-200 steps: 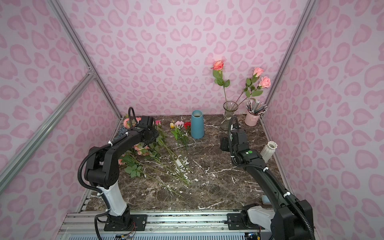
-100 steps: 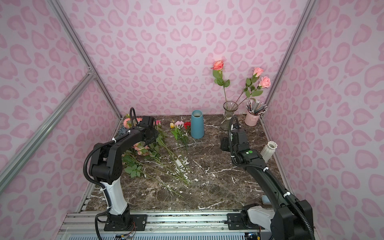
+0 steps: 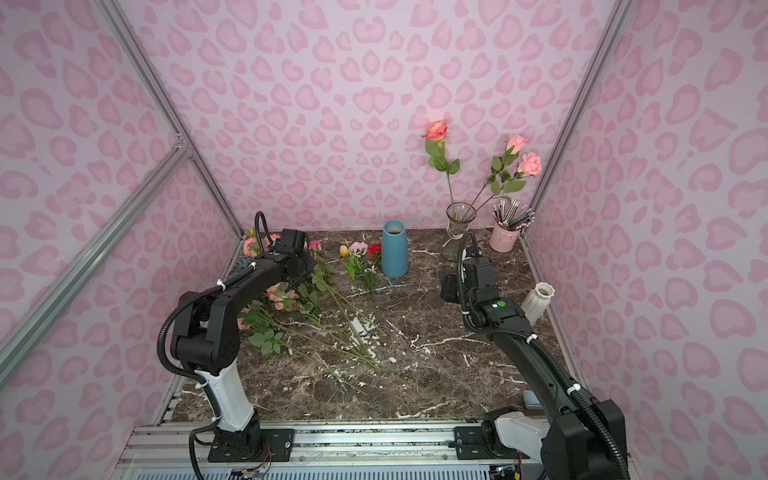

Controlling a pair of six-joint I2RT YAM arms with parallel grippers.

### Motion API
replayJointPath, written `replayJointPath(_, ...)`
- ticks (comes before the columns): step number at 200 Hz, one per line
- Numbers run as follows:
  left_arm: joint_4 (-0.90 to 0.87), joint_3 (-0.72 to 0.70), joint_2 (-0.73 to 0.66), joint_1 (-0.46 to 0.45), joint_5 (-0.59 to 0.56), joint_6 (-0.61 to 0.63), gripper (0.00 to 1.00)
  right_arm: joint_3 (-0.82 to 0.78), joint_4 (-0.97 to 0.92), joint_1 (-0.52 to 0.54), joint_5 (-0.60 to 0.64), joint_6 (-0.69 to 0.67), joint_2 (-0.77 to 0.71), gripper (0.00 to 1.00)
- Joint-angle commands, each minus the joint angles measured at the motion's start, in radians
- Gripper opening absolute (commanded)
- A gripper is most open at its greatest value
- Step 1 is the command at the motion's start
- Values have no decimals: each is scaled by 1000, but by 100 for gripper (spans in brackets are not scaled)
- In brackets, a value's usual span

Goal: Place the pink flowers into the vase
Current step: Pick up the flower at the center of the board.

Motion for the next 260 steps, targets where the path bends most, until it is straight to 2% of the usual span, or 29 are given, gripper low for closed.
replayJointPath(1,33,-4,-56,-14,-36,0,4,5,20,0,-12,7,-12,60)
replayJointPath(45,23,-2,-146,-34,-39,35,4,2,19,0,-29,7,-22,60)
replayJointPath(88,62,-5,-221,-36,25,122,4,1,22,2,-55,11,-28,60)
replayJointPath(166,193,-25,-385,-37,308,360,4,49,11,35,-166,-40,-29,60)
replayJointPath(220,317,-46,-462,-36,550,459,3,114,18,114,-225,-54,-7,60)
replayJointPath(260,438,-73,-455,-36,753,469,4,161,64,171,-340,-55,20,59)
